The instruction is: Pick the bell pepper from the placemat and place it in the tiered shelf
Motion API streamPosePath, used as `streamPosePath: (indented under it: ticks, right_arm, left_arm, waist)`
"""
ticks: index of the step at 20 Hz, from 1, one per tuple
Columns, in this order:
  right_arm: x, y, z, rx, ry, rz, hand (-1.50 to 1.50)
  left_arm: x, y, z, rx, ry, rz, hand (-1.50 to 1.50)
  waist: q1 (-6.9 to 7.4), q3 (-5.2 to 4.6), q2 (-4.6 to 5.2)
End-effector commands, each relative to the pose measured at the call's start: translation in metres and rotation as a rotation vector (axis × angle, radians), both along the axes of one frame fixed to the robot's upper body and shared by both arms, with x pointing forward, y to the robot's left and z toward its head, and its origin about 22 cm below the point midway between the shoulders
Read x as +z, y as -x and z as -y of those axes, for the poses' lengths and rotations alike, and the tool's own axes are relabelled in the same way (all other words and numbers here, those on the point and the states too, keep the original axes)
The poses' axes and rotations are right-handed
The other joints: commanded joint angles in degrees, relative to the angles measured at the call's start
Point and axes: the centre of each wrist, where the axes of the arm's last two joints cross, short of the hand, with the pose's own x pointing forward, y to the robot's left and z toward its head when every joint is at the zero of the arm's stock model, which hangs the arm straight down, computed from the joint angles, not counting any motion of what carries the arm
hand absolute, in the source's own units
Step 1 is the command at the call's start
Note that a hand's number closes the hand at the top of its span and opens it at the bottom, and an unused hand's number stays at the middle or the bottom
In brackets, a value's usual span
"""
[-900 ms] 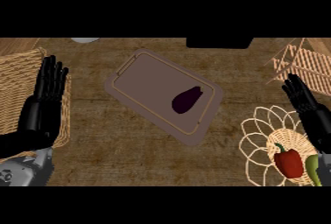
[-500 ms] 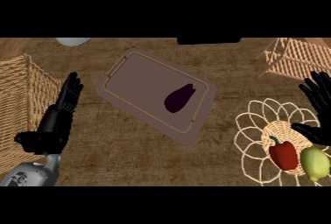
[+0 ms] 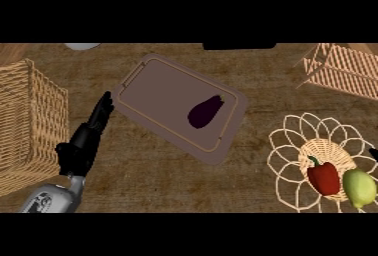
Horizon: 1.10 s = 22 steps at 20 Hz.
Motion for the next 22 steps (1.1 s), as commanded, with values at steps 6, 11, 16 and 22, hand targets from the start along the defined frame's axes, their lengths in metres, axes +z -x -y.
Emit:
streamPosePath:
  ticks: [6, 11, 16, 22]
  right_arm:
    - [0.017, 0.037, 0.034, 0.276, 0.019, -0.063, -1.50]
    - [0.060, 0.024, 0.013, 0.344, 0.157, -0.210, -1.50]
    - [0.116, 0.027, -0.010, 0.387, 0.247, -0.360, -1.50]
    - [0.153, 0.016, -0.040, 0.484, 0.493, -0.667, -1.50]
  left_arm:
    - [0.009, -0.018, 0.019, -0.021, -0.017, -0.024, 0.00]
    - [-0.005, -0.013, 0.002, -0.019, -0.023, -0.035, 0.00]
    - [-0.003, -0.013, -0.005, -0.023, -0.009, -0.018, 0.00]
    - [-0.005, -0.014, 0.012, -0.012, -0.011, -0.023, 0.00]
  waist:
    - [1.10, -0.13, -0.36]
    - [1.39, -0.21, -0.36]
    - [0.92, -0.28, -0.46]
    - [1.26, -0.31, -0.42]
